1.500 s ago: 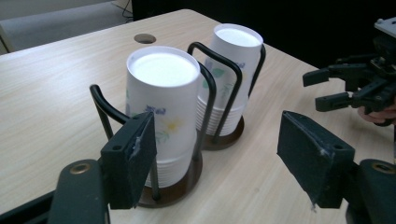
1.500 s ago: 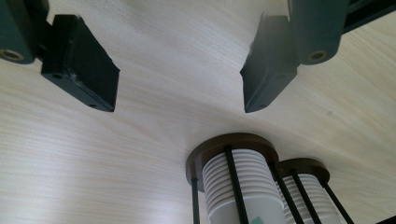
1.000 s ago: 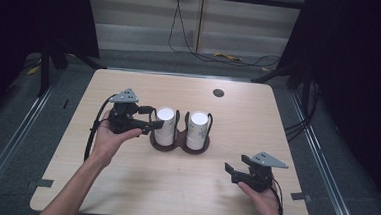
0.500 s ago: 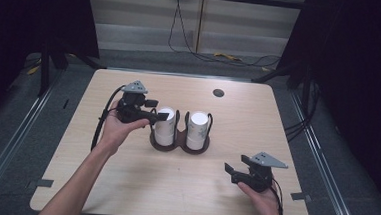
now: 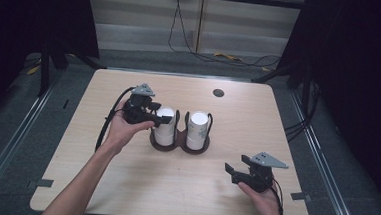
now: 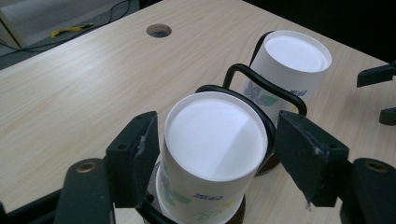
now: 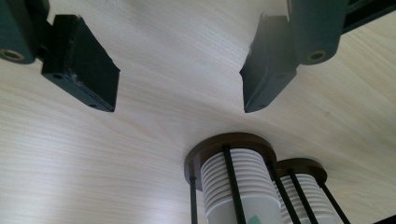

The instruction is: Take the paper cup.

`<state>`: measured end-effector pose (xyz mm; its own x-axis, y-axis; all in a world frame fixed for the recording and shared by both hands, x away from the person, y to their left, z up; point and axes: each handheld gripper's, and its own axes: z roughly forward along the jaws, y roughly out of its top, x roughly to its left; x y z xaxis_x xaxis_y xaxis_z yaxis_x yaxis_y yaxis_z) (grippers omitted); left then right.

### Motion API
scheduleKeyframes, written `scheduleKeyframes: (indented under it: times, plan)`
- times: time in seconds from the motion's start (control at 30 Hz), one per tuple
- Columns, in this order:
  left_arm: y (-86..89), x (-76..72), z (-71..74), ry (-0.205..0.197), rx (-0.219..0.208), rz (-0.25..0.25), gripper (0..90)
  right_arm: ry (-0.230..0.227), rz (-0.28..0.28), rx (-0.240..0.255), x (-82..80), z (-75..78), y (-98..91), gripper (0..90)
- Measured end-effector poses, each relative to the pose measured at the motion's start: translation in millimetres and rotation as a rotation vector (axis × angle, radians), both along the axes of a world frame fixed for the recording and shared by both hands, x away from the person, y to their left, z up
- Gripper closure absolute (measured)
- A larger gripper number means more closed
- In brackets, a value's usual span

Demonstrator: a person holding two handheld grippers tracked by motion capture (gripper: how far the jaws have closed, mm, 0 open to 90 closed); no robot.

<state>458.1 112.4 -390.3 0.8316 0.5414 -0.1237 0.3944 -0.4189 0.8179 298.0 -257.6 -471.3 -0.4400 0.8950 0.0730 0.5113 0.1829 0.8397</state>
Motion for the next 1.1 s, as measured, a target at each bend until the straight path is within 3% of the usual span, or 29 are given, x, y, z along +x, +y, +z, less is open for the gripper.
scheduleKeyframes:
  times: [0.3, 0.57, 0.87, 1.1]
  plan:
    - [-5.0, 6.3, -2.8, 0.024, 0.022, 0.000, 33.8, 0.001, -0.002, -0.005, 0.1, -0.2, -0.2, 27.6]
    - [-14.7, 8.2, -5.0, 0.043, 0.089, -0.008, 30.1, 0.003, -0.001, -0.003, 0.1, 0.2, -0.8, 27.6]
    - [-12.8, 8.3, -9.9, 0.052, 0.098, -0.002, 32.2, 0.005, 0.000, -0.002, 0.1, 0.1, -1.0, 27.6]
    - [-10.9, 8.0, -8.9, 0.033, 0.091, 0.014, 33.5, 0.003, -0.001, -0.004, 0.6, -0.2, -1.0, 27.7]
